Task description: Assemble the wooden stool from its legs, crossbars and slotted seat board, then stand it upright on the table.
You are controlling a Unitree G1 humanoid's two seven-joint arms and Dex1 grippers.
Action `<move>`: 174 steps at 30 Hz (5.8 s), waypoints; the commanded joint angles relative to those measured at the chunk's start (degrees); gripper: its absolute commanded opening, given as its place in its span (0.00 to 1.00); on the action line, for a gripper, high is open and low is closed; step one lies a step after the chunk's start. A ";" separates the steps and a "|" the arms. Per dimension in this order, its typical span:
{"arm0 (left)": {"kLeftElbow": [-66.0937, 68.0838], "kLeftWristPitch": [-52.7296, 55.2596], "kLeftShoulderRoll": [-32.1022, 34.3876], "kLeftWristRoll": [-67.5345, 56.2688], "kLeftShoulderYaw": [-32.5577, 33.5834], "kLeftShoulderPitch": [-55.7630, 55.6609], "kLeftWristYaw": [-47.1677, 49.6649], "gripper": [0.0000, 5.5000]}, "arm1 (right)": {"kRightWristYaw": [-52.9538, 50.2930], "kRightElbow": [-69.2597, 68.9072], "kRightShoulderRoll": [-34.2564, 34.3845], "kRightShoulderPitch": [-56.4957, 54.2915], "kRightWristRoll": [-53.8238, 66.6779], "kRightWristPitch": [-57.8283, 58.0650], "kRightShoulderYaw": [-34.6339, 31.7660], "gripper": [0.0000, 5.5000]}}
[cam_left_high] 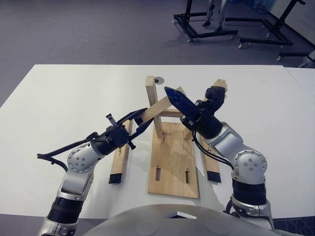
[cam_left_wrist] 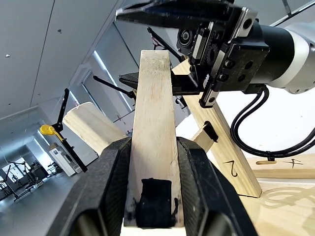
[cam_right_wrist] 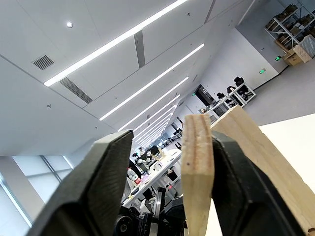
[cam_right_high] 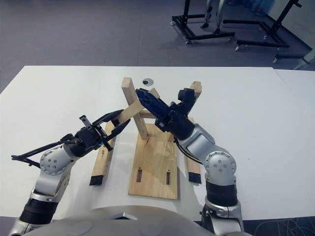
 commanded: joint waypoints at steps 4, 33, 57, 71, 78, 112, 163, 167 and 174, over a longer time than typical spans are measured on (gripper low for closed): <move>1.26 -0.77 0.91 0.86 -0.59 -0.93 0.16 0.23 | 0.02 1.52 -0.27 -1.09 -1.79 0.56 0.76 0.19; 0.36 5.62 -2.46 2.11 5.56 5.40 11.69 0.56 | 12.07 -3.30 -23.52 21.76 14.06 10.71 -20.84 0.07; -7.58 13.86 -13.06 10.68 4.53 15.84 28.20 0.56 | -26.53 -14.57 -16.10 24.98 -16.79 -0.26 -19.46 0.07; -5.90 14.05 -12.02 11.68 2.57 15.13 27.10 0.56 | -27.81 -11.95 -15.10 25.81 -24.29 0.87 -16.42 0.07; -5.64 14.26 -11.72 11.78 2.79 15.05 26.95 0.56 | -27.86 -9.58 -14.44 24.96 -28.13 1.35 -14.45 0.07; -2.05 11.74 -13.38 13.93 0.42 13.72 29.65 0.56 | -37.00 -6.74 -9.84 12.48 -19.94 9.58 -18.82 0.07; -0.41 11.80 -14.64 15.41 -1.48 11.84 30.69 0.56 | -19.84 1.46 -14.55 15.85 -48.13 2.40 -7.84 0.07; 0.05 11.46 -14.73 15.49 -1.53 11.69 30.96 0.56 | -18.72 1.80 -14.65 15.22 -49.60 0.90 -8.00 0.07; 0.08 11.57 -14.80 15.49 -1.62 11.55 31.23 0.56 | -17.24 3.88 -15.16 13.37 -52.70 -1.46 -7.91 0.07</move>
